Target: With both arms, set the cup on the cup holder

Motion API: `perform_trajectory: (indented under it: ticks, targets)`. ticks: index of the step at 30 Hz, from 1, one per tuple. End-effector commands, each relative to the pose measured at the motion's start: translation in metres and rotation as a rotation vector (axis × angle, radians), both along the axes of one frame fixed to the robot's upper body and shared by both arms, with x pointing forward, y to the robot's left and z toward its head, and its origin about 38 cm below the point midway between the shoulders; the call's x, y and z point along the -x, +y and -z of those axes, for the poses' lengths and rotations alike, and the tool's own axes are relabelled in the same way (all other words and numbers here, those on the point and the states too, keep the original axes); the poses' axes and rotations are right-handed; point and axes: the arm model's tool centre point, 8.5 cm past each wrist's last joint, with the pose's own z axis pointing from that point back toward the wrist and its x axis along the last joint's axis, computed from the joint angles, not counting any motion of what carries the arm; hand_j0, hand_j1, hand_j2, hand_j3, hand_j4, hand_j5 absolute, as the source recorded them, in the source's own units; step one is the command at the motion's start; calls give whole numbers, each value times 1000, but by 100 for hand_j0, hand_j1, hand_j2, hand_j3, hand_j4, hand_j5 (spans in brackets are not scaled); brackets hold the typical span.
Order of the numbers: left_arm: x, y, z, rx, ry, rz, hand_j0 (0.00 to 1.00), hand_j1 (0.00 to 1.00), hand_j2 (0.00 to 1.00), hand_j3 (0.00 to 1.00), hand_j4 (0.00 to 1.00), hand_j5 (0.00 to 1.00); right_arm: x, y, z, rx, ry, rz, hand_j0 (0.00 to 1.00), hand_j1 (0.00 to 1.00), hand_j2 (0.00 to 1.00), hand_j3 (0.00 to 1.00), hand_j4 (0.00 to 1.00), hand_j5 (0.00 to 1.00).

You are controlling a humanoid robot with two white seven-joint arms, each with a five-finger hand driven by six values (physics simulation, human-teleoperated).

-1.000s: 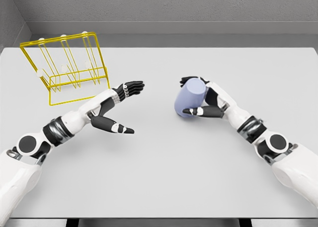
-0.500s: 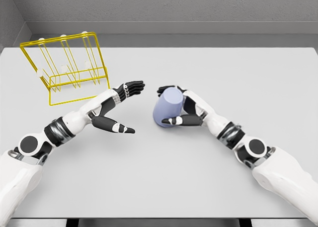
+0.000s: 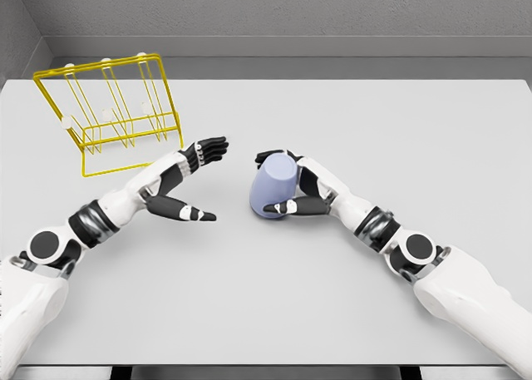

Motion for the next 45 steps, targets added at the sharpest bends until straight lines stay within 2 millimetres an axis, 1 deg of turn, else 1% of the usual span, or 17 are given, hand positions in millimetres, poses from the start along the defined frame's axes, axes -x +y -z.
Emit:
perform_trajectory:
  ticks: [1, 4, 6, 9, 10, 12, 13, 25, 30, 33, 36, 39, 41, 42, 43, 44, 45]
  targets:
    - [-1, -6, 5, 24, 13, -5, 100, 100, 100, 100, 100, 100, -1, 1, 4, 10, 4, 3, 76, 76, 76, 76, 76, 76]
    - [1, -12, 7, 36, 16, -1, 100, 100, 100, 100, 100, 100, 0, 2, 5, 12, 7, 0, 77, 77, 77, 77, 77, 77]
    - [1, -13, 10, -30, -2, 5, 100, 100, 100, 100, 100, 100, -1, 3, 3, 13, 3, -4, 84, 84, 84, 84, 84, 84]
    - [0, -12, 11, -36, -2, 2, 100, 100, 100, 100, 100, 100, -1, 7, 3, 6, 4, -7, 88, 88, 88, 88, 88, 88]
    - [0, -11, 12, -37, 1, 0, 100, 100, 100, 100, 100, 100, -1, 7, 2, 6, 1, -6, 93, 93, 93, 93, 93, 93]
    - [-1, -10, 15, -36, 10, -7, 100, 100, 100, 100, 100, 100, -2, 7, 2, 4, 0, -7, 96, 96, 96, 96, 96, 96]
    - [-4, -5, 14, -23, 8, -31, 100, 100, 100, 100, 100, 100, -2, 9, 2, 1, 1, -8, 100, 100, 100, 100, 100, 100]
    - [-4, -10, 15, -9, 11, -30, 100, 100, 100, 100, 100, 100, -3, 7, 3, 12, 7, -5, 100, 100, 100, 100, 100, 100]
    - [-4, -10, 15, -9, 11, -30, 100, 100, 100, 100, 100, 100, -4, 2, 3, 20, 6, 2, 100, 100, 100, 100, 100, 100]
    - [-4, -10, 15, -9, 11, -30, 100, 100, 100, 100, 100, 100, -9, -3, 2, 30, 2, 15, 100, 100, 100, 100, 100, 100]
    - [-4, -11, 15, -8, 11, -29, 100, 100, 100, 100, 100, 100, -12, -26, 1, 67, -11, 38, 100, 100, 100, 100, 100, 100]
    - [-3, -19, 17, 10, 15, -24, 100, 100, 100, 100, 100, 100, -13, -49, -1, 107, -19, 57, 100, 100, 100, 100, 100, 100]
    - [-4, -26, 24, 31, 38, -31, 100, 100, 100, 100, 100, 100, -15, -78, -6, 152, -36, 87, 100, 100, 100, 100, 100, 100]
    - [-6, -26, 26, 31, 42, -34, 100, 100, 100, 100, 100, 100, -19, -97, -18, 166, -82, 104, 100, 100, 100, 100, 100, 100]
    - [-6, -25, 26, 31, 44, -36, 100, 100, 100, 100, 100, 100, -25, -114, -42, 149, -189, 115, 100, 100, 100, 100, 100, 100]
    - [-6, -26, 26, 32, 46, -37, 100, 100, 100, 100, 100, 100, -24, -134, -53, 165, -240, 127, 100, 100, 100, 100, 100, 100]
    - [-6, -29, 28, 40, 53, -37, 100, 100, 100, 100, 100, 100, -23, -154, -57, 205, -243, 144, 100, 100, 100, 100, 100, 100]
